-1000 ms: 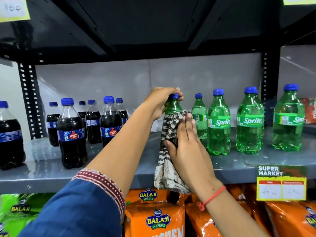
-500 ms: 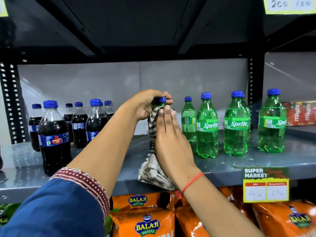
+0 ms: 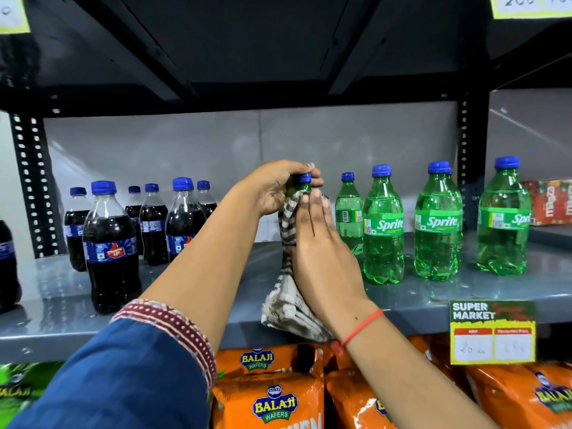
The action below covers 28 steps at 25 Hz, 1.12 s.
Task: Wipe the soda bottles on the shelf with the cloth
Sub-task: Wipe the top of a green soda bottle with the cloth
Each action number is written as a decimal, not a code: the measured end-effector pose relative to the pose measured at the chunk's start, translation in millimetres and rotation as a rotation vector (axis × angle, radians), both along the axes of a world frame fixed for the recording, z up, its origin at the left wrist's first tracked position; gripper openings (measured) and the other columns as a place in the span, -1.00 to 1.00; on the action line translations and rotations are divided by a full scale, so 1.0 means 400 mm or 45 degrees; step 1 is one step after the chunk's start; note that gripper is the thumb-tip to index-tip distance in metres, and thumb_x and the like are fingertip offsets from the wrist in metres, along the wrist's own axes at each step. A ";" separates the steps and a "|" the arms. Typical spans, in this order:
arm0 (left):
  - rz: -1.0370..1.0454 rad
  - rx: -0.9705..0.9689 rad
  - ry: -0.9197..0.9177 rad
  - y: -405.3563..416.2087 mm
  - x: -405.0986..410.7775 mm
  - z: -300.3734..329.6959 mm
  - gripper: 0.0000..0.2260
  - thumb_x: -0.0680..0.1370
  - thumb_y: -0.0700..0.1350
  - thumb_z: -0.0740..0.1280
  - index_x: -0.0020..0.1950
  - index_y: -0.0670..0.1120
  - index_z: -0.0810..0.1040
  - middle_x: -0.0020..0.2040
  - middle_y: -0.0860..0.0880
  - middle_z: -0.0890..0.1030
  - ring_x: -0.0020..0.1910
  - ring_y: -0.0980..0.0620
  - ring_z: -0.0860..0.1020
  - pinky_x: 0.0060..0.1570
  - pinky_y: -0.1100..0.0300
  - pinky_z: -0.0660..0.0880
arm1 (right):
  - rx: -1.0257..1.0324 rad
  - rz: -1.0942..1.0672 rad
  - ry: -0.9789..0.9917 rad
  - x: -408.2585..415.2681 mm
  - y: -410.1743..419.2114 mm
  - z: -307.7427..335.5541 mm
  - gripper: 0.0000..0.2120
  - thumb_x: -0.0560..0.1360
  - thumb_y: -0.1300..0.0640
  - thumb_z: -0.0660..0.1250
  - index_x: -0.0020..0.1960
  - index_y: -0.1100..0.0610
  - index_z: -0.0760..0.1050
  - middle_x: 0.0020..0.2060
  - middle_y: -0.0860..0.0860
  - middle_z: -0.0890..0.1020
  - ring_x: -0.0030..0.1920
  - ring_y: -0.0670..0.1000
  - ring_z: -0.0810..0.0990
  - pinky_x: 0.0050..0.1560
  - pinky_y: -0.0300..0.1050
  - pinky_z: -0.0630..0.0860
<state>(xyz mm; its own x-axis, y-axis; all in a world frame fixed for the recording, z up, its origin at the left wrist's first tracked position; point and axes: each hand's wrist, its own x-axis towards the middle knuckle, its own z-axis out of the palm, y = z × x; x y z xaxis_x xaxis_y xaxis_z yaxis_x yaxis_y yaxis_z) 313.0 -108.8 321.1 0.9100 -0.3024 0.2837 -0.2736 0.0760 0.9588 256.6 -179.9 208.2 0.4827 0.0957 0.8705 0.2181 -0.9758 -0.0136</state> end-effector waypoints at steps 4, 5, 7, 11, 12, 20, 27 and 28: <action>0.022 0.048 -0.011 0.002 0.002 0.002 -0.84 0.52 -0.18 0.23 -0.18 -0.21 0.56 -0.41 -0.03 0.66 -0.27 0.09 0.61 -0.20 0.28 0.56 | 0.010 0.009 0.062 0.008 -0.002 -0.007 -0.44 0.50 0.36 0.11 0.41 0.40 -0.08 0.44 0.36 0.06 0.45 0.28 0.02 0.44 0.02 0.07; 0.037 0.067 -0.026 0.002 0.003 0.003 -0.84 0.52 -0.17 0.23 -0.17 -0.20 0.56 -0.43 -0.02 0.66 -0.29 0.09 0.61 -0.24 0.29 0.57 | 0.029 0.024 0.066 -0.001 -0.003 -0.021 -0.42 0.49 0.39 0.13 0.42 0.38 -0.07 0.44 0.34 0.07 0.45 0.26 0.04 0.42 -0.01 0.10; 0.057 0.081 -0.036 0.002 0.005 0.002 -0.84 0.51 -0.17 0.24 -0.16 -0.20 0.56 -0.44 -0.01 0.66 -0.34 0.10 0.61 -0.28 0.30 0.57 | 0.074 0.098 0.104 -0.007 -0.007 -0.046 -0.41 0.47 0.43 0.04 0.43 0.33 -0.12 0.47 0.30 -0.01 0.47 0.21 -0.02 0.42 -0.08 0.12; 0.052 0.066 -0.027 0.002 0.006 0.000 -0.85 0.50 -0.17 0.25 -0.16 -0.21 0.56 -0.43 -0.02 0.66 -0.36 0.09 0.62 -0.28 0.29 0.59 | 0.215 0.116 0.227 -0.026 -0.010 -0.055 -0.40 0.46 0.46 -0.01 0.44 0.28 -0.13 0.48 0.26 -0.05 0.48 0.12 0.00 0.37 -0.14 0.23; 0.050 0.065 -0.026 0.001 0.005 0.002 -0.85 0.50 -0.17 0.26 -0.16 -0.21 0.56 -0.43 -0.02 0.66 -0.38 0.10 0.62 -0.30 0.30 0.59 | 0.250 0.107 0.245 -0.037 -0.012 -0.055 -0.39 0.45 0.46 0.00 0.45 0.27 -0.11 0.48 0.25 -0.04 0.48 0.11 0.04 0.34 -0.13 0.28; 0.446 0.015 -0.383 -0.015 -0.037 -0.011 -0.84 0.46 -0.15 0.31 -0.04 -0.19 0.61 -0.18 0.00 0.58 -0.24 0.11 0.48 -0.23 0.33 0.41 | 0.385 0.083 0.210 -0.113 -0.061 -0.048 -0.46 0.47 0.45 0.07 0.42 0.19 0.12 0.40 0.19 0.32 0.20 0.17 0.52 0.11 0.04 0.50; 0.335 0.444 -0.529 0.048 -0.245 -0.132 -0.85 0.44 -0.06 0.34 -0.22 -0.11 0.61 -0.37 0.01 0.53 -0.38 0.09 0.45 -0.21 0.22 0.40 | 0.861 0.609 0.193 -0.196 -0.106 -0.022 -0.63 0.39 0.32 0.39 0.08 -0.05 0.49 -0.30 -0.23 0.58 -0.28 -0.31 0.57 -0.33 -0.52 0.43; 0.129 0.394 -0.370 0.063 -0.272 -0.149 -0.88 0.44 -0.08 0.35 -0.20 -0.13 0.58 -0.40 0.00 0.53 -0.41 0.10 0.46 -0.22 0.20 0.44 | 0.946 0.749 0.246 -0.206 -0.109 -0.021 -0.65 0.38 0.34 0.40 0.03 -0.05 0.52 -0.25 -0.17 0.66 -0.19 -0.27 0.60 -0.22 -0.48 0.48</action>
<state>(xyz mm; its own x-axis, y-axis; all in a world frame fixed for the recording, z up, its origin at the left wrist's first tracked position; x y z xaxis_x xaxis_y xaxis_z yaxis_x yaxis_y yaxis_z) 204.1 -83.7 261.7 0.8350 -0.3265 0.4428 -0.5270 -0.2438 0.8141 174.1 -223.7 199.7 0.6748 -0.1755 0.7168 0.5980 -0.4392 -0.6705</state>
